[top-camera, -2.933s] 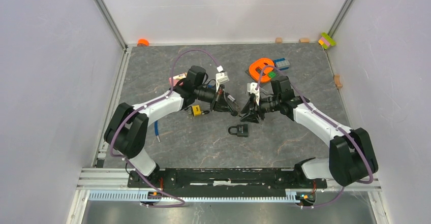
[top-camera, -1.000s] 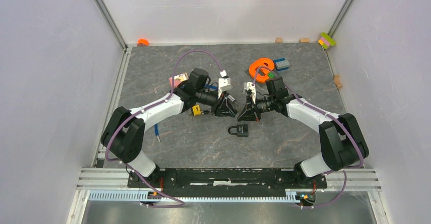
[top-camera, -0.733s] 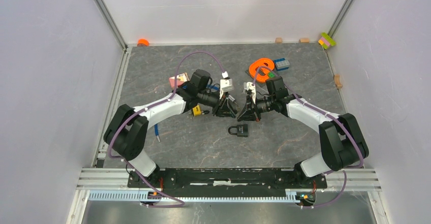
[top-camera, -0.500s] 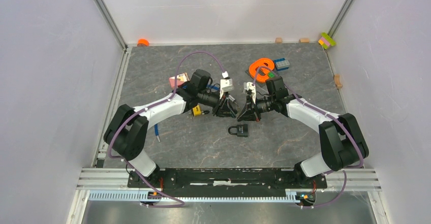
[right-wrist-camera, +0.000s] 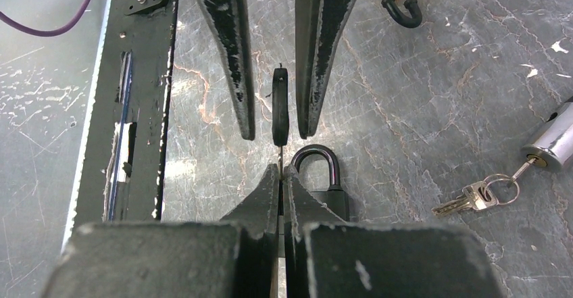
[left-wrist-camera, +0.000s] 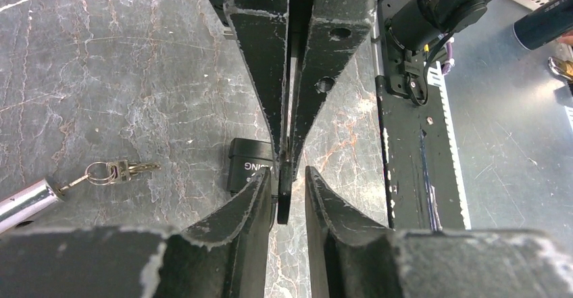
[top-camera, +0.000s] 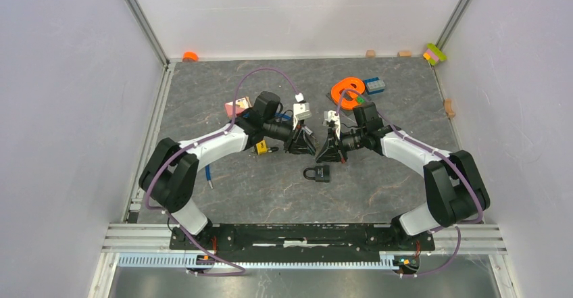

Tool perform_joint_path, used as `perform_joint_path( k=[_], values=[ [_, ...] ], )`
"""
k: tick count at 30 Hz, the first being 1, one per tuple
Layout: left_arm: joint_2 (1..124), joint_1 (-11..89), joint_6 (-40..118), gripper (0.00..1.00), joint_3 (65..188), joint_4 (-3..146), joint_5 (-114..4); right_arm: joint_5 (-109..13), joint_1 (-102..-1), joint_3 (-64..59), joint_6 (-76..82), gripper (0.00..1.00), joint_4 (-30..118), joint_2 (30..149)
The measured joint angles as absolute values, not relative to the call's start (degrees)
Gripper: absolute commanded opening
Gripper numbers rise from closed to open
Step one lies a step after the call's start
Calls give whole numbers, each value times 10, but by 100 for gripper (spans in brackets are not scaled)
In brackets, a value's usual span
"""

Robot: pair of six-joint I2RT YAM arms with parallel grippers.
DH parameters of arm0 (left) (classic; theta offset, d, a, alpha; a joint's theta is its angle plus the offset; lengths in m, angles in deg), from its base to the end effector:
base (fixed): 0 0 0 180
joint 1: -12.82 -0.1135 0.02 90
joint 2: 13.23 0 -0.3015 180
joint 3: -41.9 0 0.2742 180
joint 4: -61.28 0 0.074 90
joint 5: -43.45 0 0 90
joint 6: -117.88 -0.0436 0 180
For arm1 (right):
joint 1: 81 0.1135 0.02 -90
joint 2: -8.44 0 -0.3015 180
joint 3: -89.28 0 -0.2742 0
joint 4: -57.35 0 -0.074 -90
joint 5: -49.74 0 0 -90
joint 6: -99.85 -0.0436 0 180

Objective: Unlock with the key

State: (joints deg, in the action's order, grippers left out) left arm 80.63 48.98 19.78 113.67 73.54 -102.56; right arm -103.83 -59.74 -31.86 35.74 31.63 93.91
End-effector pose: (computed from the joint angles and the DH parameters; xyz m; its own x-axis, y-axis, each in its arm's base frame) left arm 0.2819 -0.2508 0.2557 -0.3267 0.3363 -0.8833 0.9379 0.0001 -0.3468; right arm 0.2640 0.1446 0.2173 -0.3705 -0.3527 -0.8593 -0.9261 0.0693 0.3708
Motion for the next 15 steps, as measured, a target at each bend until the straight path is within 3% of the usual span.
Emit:
perform_joint_path(
  k=[4,9,15],
  values=[
    [810,490,206,24,1137,729,-1026,-1040,-597,-319,359,0,315,941],
    [812,491,210,10,1137,724,-1026,-1045,-597,-319,359,0,313,946],
    [814,491,212,10,1137,724,-1027,-1045,-597,-319,357,0,313,948]
  ],
)
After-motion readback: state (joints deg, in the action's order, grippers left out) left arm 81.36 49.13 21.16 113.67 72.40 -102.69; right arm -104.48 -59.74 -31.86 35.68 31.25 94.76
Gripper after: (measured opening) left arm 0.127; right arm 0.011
